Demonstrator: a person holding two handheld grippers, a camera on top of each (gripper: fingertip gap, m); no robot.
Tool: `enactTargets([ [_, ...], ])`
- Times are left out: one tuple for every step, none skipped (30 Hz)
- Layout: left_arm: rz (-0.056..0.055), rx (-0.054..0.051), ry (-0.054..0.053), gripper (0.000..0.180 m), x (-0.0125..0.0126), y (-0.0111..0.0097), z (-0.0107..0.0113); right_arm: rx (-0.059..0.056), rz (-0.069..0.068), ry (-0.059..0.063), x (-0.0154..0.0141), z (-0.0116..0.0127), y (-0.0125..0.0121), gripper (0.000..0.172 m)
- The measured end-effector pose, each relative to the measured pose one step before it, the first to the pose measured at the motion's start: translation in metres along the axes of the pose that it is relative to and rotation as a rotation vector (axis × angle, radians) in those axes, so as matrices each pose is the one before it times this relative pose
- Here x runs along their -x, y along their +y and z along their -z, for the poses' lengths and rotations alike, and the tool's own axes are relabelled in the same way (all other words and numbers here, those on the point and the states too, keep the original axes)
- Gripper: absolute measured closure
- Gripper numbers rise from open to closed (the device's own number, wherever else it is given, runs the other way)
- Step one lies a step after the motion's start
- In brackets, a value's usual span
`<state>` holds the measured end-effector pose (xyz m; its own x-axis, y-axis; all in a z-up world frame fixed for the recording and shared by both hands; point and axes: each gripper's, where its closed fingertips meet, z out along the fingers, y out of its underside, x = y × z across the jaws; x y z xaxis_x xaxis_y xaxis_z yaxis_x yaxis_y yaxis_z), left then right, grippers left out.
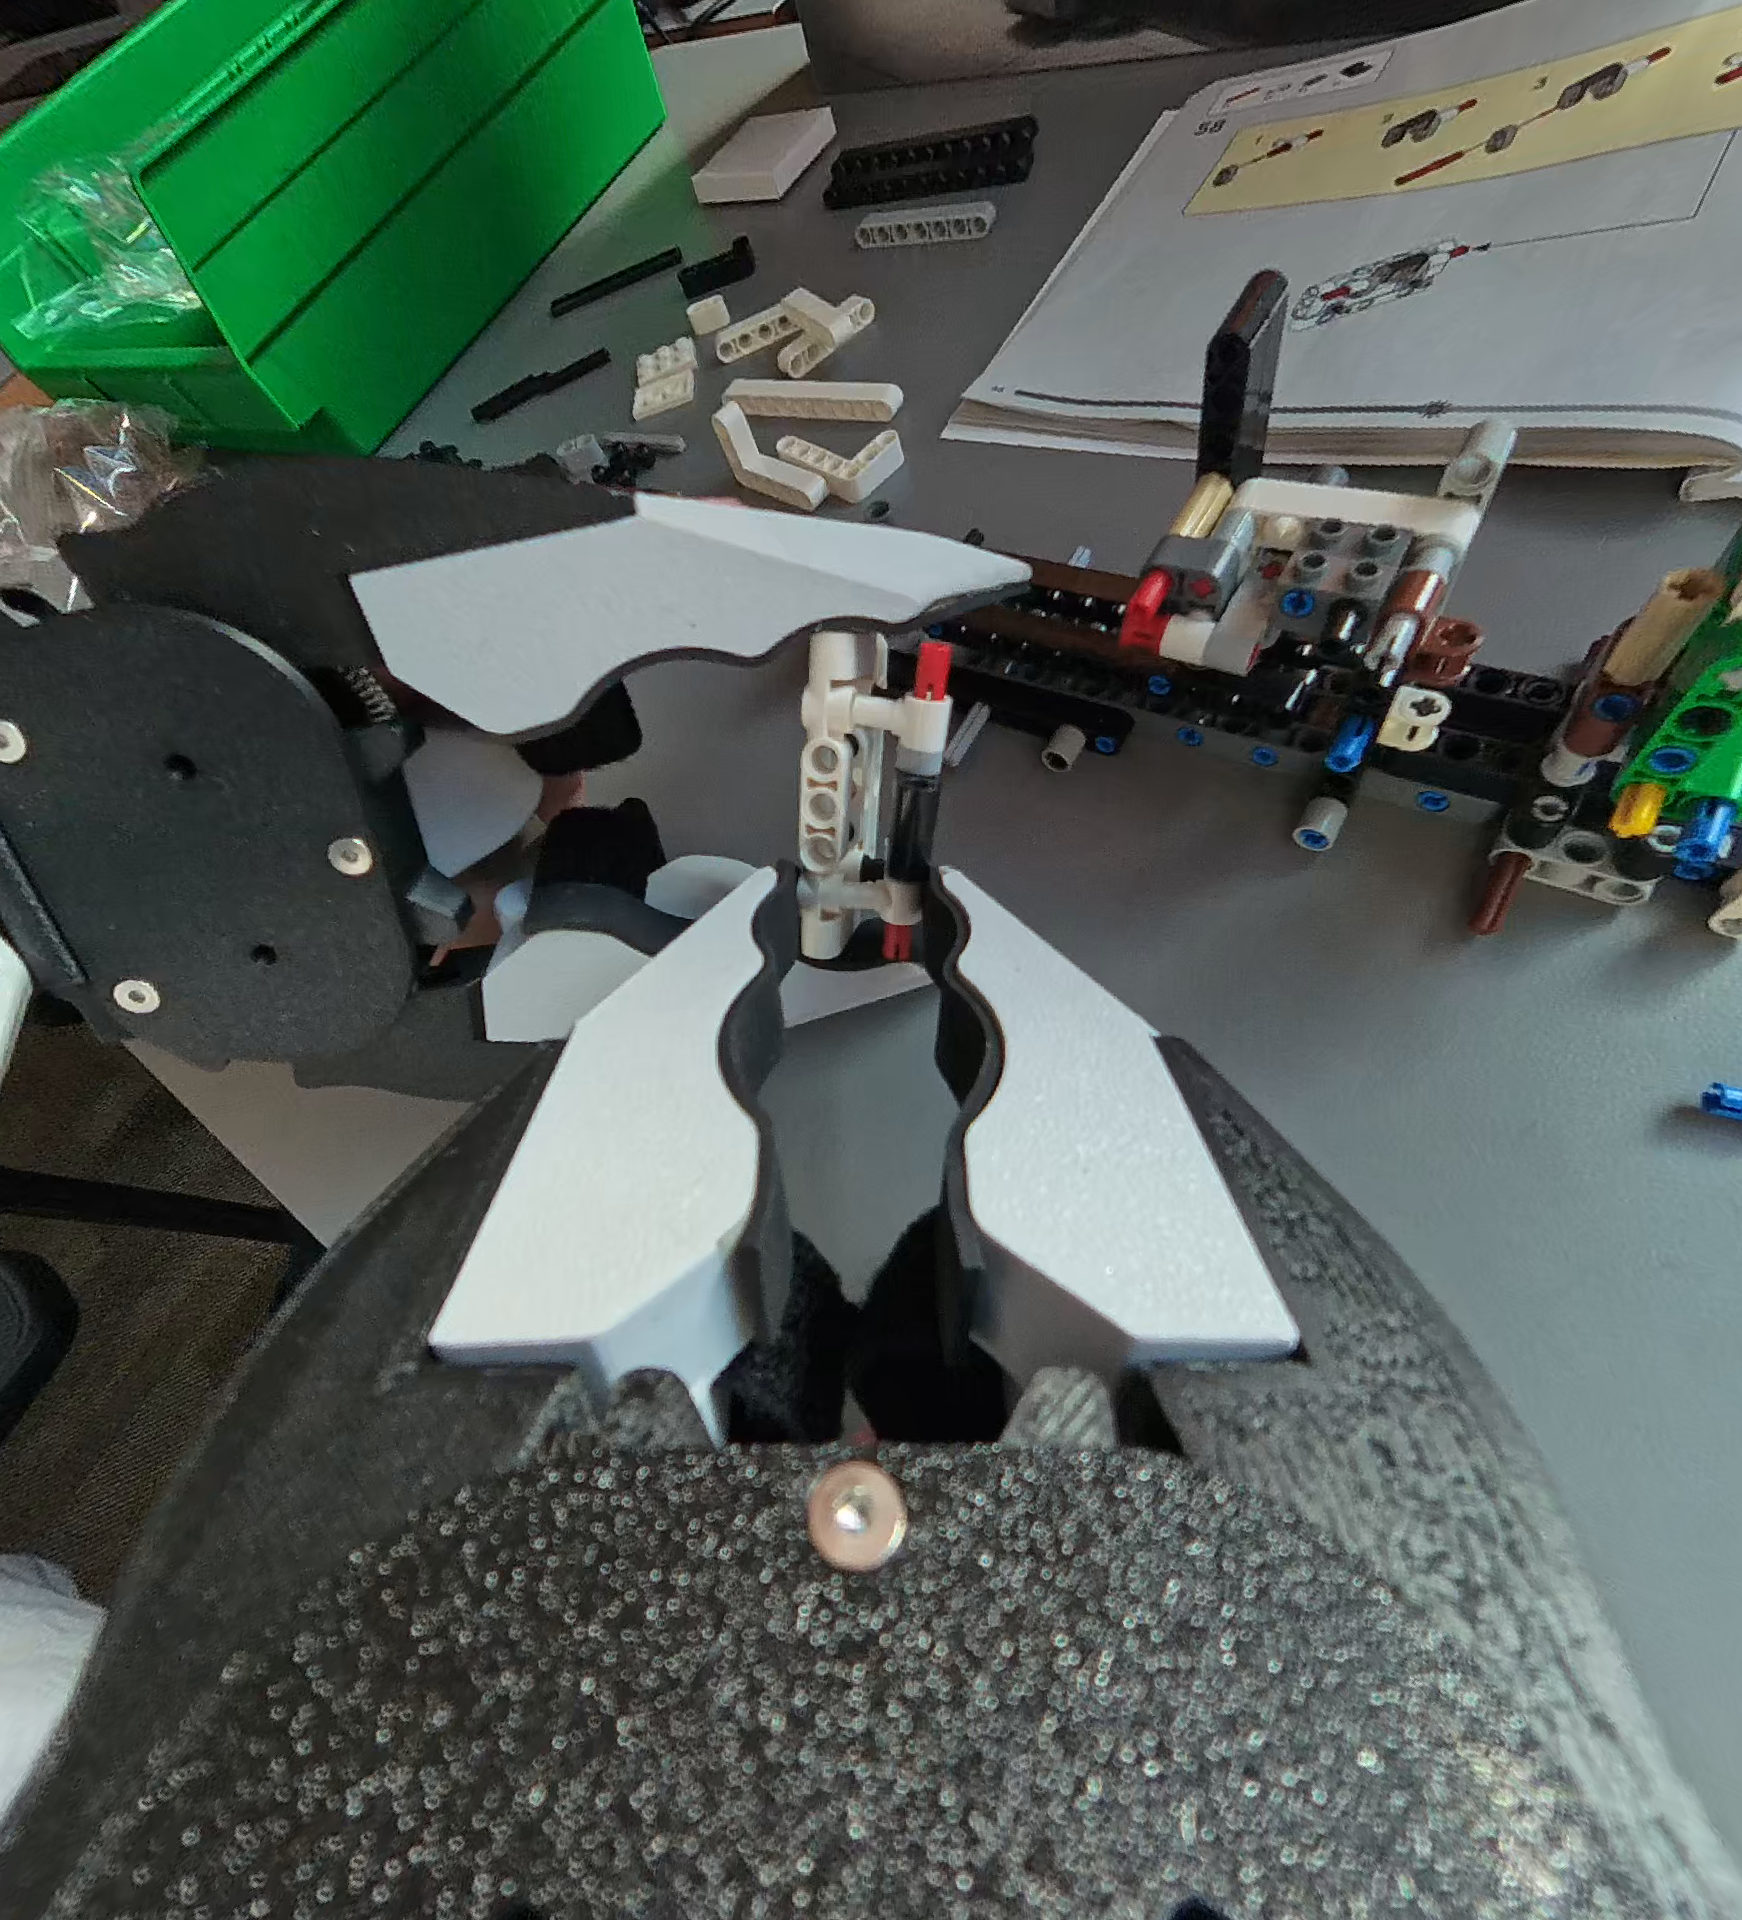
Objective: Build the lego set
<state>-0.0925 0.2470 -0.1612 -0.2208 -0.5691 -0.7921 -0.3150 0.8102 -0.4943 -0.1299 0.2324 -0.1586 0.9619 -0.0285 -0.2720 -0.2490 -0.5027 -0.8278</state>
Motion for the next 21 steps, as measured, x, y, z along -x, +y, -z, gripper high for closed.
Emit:
enactTargets([
  [-0.0141, 0.0001, -0.0078, 0.116, -0.00006, -0.00054, 0.00034, 0.0085, -0.0011, 0.0107, 0.00005, 0.00020, 0.00058, 0.149],
  [-0.0163, 0.0014, -0.0106, 0.116, 0.00015, -0.00066, 0.00035, 0.0059, 0.0101, 0.0118, -0.00009, 0.00002, 0.00070, 0.150],
  [-0.0158, 0.0044, -0.0118, 0.116, 0.00037, -0.00021, -0.00006, -0.0016, 0.0022, 0.0090, -0.00048, -0.00017, 0.00015, 0.150],
  [-0.0112, 0.0045, -0.0095, 0.116, 0.00067, 0.00023, -0.00019, -0.0054, -0.0043, 0.0053, -0.00038, -0.00047, -0.00019, 0.150],
  [-0.0031, 0.0044, -0.0044, 0.116, 0.00029, 0.00037, -0.00016, -0.0075, -0.0040, 0.0019, -0.00037, -0.00029, -0.00030, 0.150],
  [-0.0039, 0.0049, -0.0051, 0.116, 0.00039, 0.00045, -0.00024, -0.0014, -0.0050, 0.0030, -0.00031, -0.00036, -0.00018, 0.150],
  [-0.0068, 0.0086, -0.0083, 0.116, 0.00048, 0.00034, 0.00002, 0.0004, -0.0024, 0.0079, -0.00039, -0.00008, -0.00009, 0.150],
  [-0.0099, 0.0113, -0.0110, 0.116, 0.00058, 0.00028, -0.00026, -0.0047, -0.0025, 0.0108, -0.00069, -0.00010, -0.00032, 0.151],
  [-0.0110, 0.0081, -0.0098, 0.116, 0.00047, 0.00008, -0.00035, -0.0027, 0.0047, 0.0149, -0.00086, -0.00004, 0.00004, 0.151],
  [-0.0024, 0.0072, -0.0058, 0.116, 0.00028, 0.00007, -0.00004, -0.0009, 0.0038, 0.0110, -0.00056, 0.00028, -0.00006, 0.151],
  [0.0026, 0.0075, -0.0030, 0.116, 0.00009, 0.00026, -0.00007, -0.0057, -0.0021, 0.0075, -0.00044, 0.00018, -0.00009, 0.151],
  [0.0020, 0.0050, -0.0014, 0.116, 0.00010, 0.00020, -0.00009, -0.0059, 0.0074, 0.0094, -0.00051, 0.00014, -0.00027, 0.151],
  [0.0021, 0.0056, -0.0033, 0.116, 0.00041, 0.00031, 0.00016, -0.0066, 0.0095, 0.0081, -0.00028, 0.00024, -0.00038, 0.151],
  [-0.0023, 0.0065, -0.0093, 0.116, 0.00125, 0.00021, 0.00049, -0.0132, 0.0065, 0.0058, 0.00004, 0.00033, -0.00129, 0.151],
  [-0.0061, 0.0082, -0.0034, 0.116, -0.00003, 0.00064, -0.00003, -0.0011, 0.0080, 0.0024, -0.00015, -0.00039, 0.00019, 0.151],
  [-0.0062, 0.0037, -0.0020, 0.116, -0.00053, 0.00048, -0.00016, 0.0074, -0.0002, 0.0010, -0.00032, -0.00042, 0.00104, 0.151],
  [-0.0033, 0.0069, -0.0024, 0.116, -0.00008, 0.00050, 0.00013, -0.0044, 0.0080, 0.0052, 0.00004, -0.00003, -0.00017, 0.151],
  [-0.0042, 0.0035, -0.0042, 0.116, 0.00021, 0.00029, 0.00032, -0.0008, 0.0105, 0.0058, 0.00005, -0.00015, 0.00003, 0.151],
  [-0.0057, 0.0011, -0.0040, 0.116, -0.00001, 0.00014, 0.00025, 0.0037, -0.0051, -0.0010, 0.00021, 0.00003, 0.00044, 0.151],
  [-0.0073, 0.0045, -0.0059, 0.116, 0.00020, 0.00003, 0.00027, 0.0017, -0.0086, -0.0083, 0.00014, -0.00019, 0.00019, 0.151],
  [-0.0167, 0.0045, -0.0102, 0.116, 0.00051, -0.00005, -0.00028, -0.0027, -0.0085, -0.0038, -0.00049, -0.00038, -0.00001, 0.151],
])
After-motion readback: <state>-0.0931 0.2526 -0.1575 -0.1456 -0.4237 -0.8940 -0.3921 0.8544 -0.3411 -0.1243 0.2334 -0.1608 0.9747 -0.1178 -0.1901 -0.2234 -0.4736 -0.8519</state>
